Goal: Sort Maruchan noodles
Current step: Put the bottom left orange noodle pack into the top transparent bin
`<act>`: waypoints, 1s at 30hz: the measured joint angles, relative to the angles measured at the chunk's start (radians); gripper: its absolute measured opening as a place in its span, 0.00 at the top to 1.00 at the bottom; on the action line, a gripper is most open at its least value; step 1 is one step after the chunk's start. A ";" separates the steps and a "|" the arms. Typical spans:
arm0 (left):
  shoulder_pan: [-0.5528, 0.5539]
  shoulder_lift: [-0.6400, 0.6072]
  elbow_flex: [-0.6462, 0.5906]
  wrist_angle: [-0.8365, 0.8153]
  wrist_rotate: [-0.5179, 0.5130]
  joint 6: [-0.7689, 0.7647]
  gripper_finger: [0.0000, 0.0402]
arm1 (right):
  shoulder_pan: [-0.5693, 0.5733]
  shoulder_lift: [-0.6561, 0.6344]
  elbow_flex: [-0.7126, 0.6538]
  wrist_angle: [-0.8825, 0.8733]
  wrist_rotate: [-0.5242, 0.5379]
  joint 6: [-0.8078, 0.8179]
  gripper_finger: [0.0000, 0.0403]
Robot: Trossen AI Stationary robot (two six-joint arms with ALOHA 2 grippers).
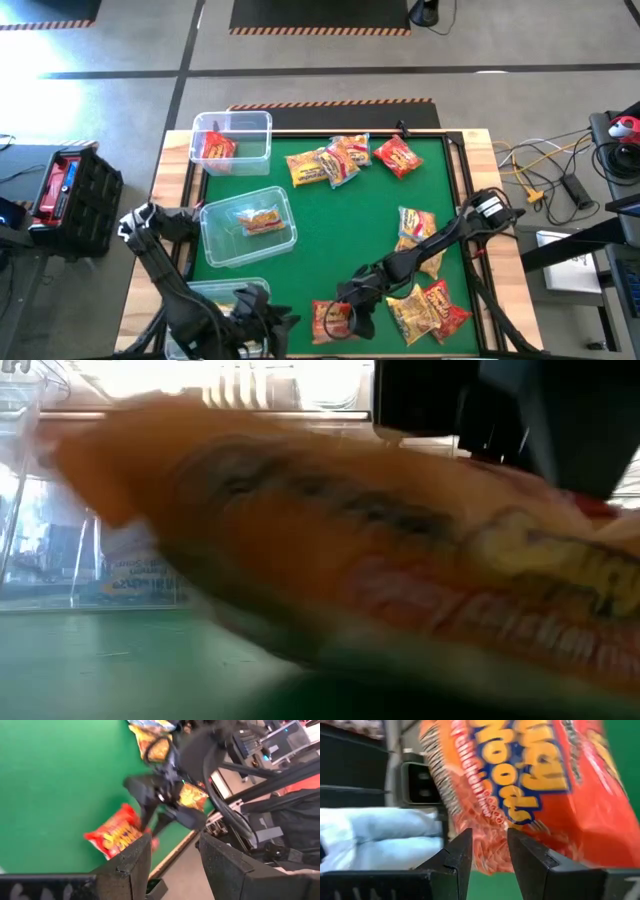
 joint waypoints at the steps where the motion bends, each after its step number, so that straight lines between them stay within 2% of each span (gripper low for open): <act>1: 0.004 0.011 0.000 0.018 0.004 0.004 0.63 | -0.006 -0.002 0.001 -0.015 0.016 -0.009 0.71; 8: 0.027 0.124 0.044 0.121 0.055 0.004 0.63 | -0.029 -0.007 0.001 -0.032 0.136 -0.051 0.71; 12: 0.047 0.225 0.149 0.114 0.105 0.007 0.63 | -0.049 -0.008 0.001 -0.038 0.175 -0.061 0.71; 16: 0.066 0.335 0.322 0.002 0.131 0.030 0.63 | -0.065 -0.009 0.001 -0.046 0.197 -0.064 0.71; 20: 0.078 0.443 0.539 -0.235 0.134 0.019 0.63 | -0.083 -0.013 0.000 -0.062 0.201 -0.074 0.71; 22: 0.086 0.433 0.498 -0.244 0.142 -0.008 0.63 | -0.091 -0.018 0.000 -0.082 0.203 -0.084 0.71; 25: 0.099 0.414 0.416 -0.259 0.212 -0.052 0.63 | -0.106 -0.038 0.000 -0.136 0.198 -0.107 0.71; 30: 0.141 0.398 0.350 -0.262 0.278 -0.010 0.63 | -0.131 -0.105 -0.005 -0.240 0.197 -0.140 0.71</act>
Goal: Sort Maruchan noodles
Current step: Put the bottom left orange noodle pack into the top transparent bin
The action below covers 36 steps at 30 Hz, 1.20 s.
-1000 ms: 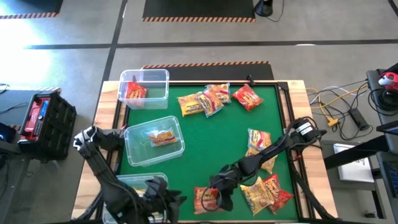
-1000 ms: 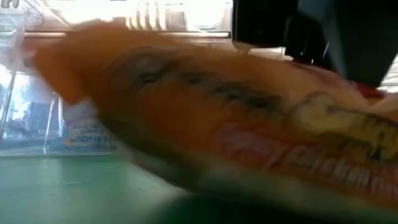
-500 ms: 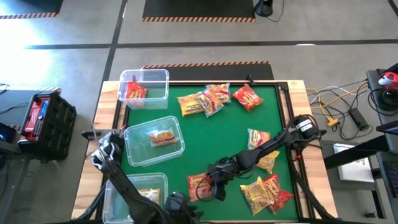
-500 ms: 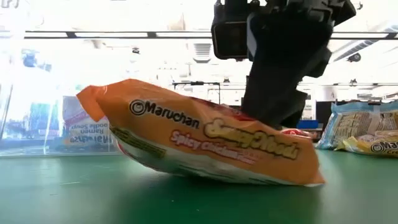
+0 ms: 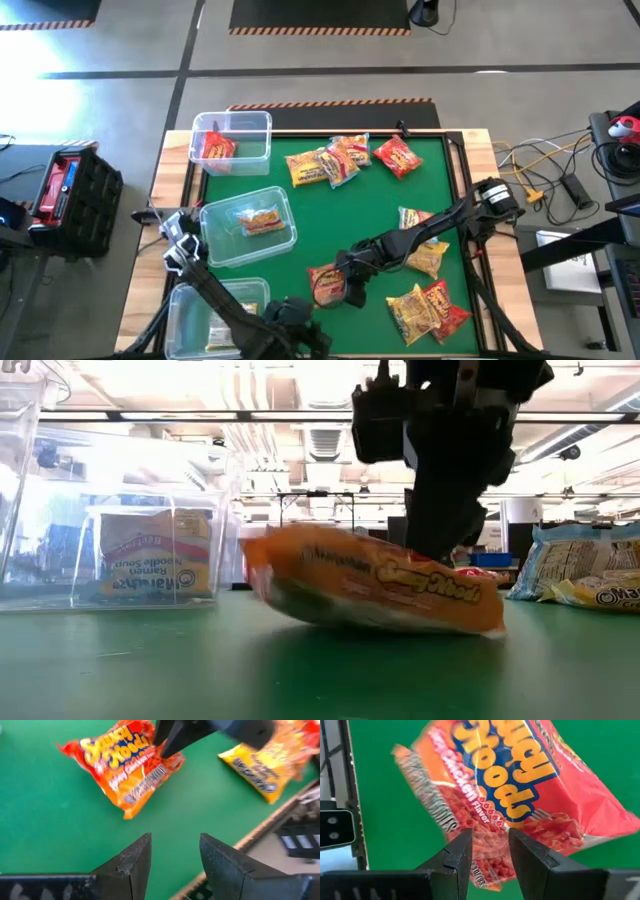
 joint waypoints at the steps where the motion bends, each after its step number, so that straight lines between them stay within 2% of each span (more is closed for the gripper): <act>1: 0.011 0.000 -0.010 0.005 0.015 0.023 0.63 | -0.003 -0.016 0.000 -0.009 0.000 -0.004 0.71; 10: 0.115 0.000 -0.108 0.019 0.076 0.207 0.67 | -0.009 -0.126 0.000 -0.019 -0.007 -0.015 0.71; 19: 0.157 0.000 -0.139 0.055 0.143 0.385 0.71 | -0.009 -0.144 0.001 -0.018 -0.007 -0.016 0.71; 28: 0.157 0.000 -0.084 -0.063 0.174 0.395 0.71 | -0.009 -0.144 0.001 -0.019 -0.007 -0.018 0.71; 36: 0.158 0.000 -0.021 -0.009 0.173 0.453 0.71 | -0.009 -0.146 0.002 -0.077 -0.007 -0.040 0.71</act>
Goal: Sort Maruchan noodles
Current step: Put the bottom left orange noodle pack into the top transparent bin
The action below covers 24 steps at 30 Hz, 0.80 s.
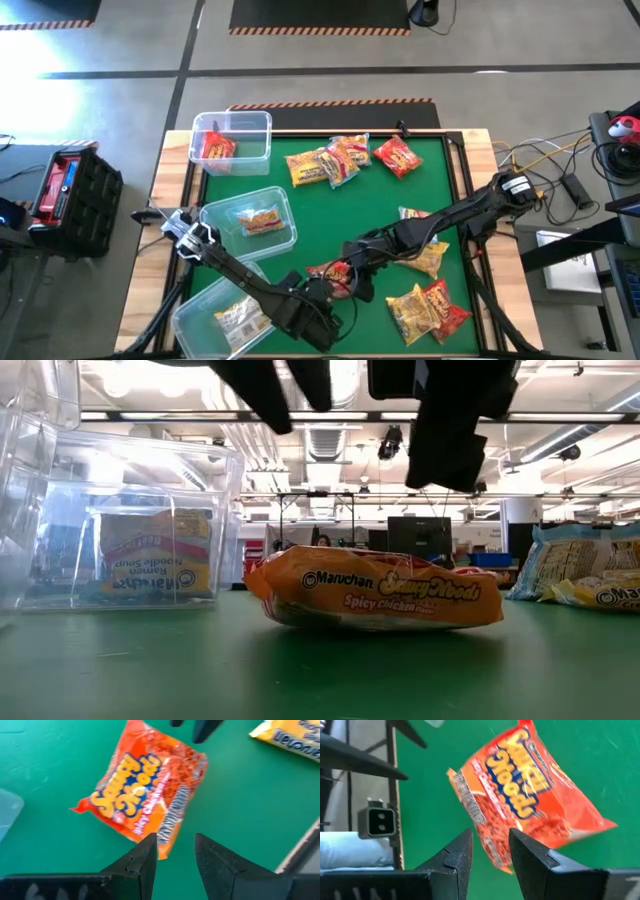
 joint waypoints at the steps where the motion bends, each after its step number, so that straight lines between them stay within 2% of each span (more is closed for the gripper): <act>1: 0.001 0.000 -0.008 0.025 0.000 0.004 0.71 | 0.000 0.000 0.000 -0.014 0.000 0.000 0.71; 6: 0.008 0.007 -0.039 0.095 0.001 0.005 0.71 | 0.000 -0.005 0.000 -0.055 0.000 0.000 0.71; 13: 0.037 0.061 -0.041 0.101 0.027 0.006 0.71 | 0.000 -0.006 0.000 -0.073 0.000 0.000 0.71; 20: 0.042 0.096 -0.041 0.018 0.034 -0.001 0.74 | 0.000 -0.006 -0.004 -0.084 0.000 0.007 0.71; 24: 0.047 0.122 -0.043 -0.005 0.077 0.003 0.78 | 0.000 -0.006 -0.019 -0.090 0.009 0.033 0.71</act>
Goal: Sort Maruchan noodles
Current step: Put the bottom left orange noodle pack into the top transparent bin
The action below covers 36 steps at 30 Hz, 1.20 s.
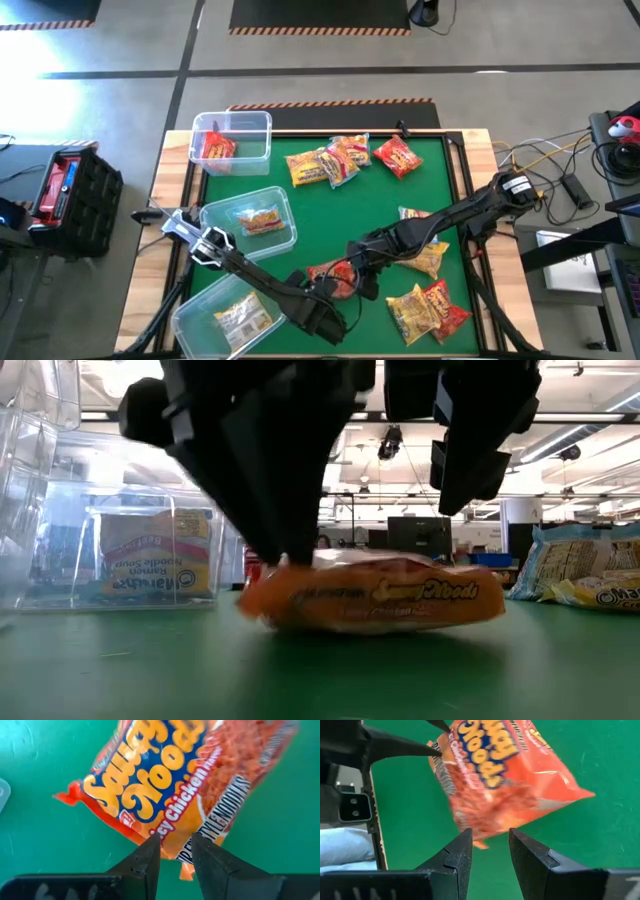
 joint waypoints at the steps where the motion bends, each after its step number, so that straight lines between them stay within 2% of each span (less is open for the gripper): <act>1: 0.001 0.009 -0.001 0.006 0.008 0.001 0.78 | 0.000 0.000 -0.004 0.000 0.000 0.006 0.71; 14: 0.009 0.034 -0.004 0.006 0.048 0.000 0.82 | -0.027 -0.005 -0.029 0.010 0.016 0.035 0.69; 24: 0.013 0.036 -0.008 0.006 0.052 0.000 0.82 | -0.120 -0.005 -0.029 0.033 0.008 0.019 0.53; 28: 0.013 0.037 -0.009 0.006 0.052 0.000 0.82 | -0.144 -0.005 -0.029 0.034 0.007 0.019 0.50; 31: 0.013 0.037 -0.010 0.006 0.052 0.000 0.82 | -0.158 -0.005 -0.031 0.049 -0.021 0.027 0.50; 36: 0.019 0.038 -0.011 0.005 0.054 0.000 0.82 | -0.173 -0.005 -0.059 0.174 -0.090 0.054 0.50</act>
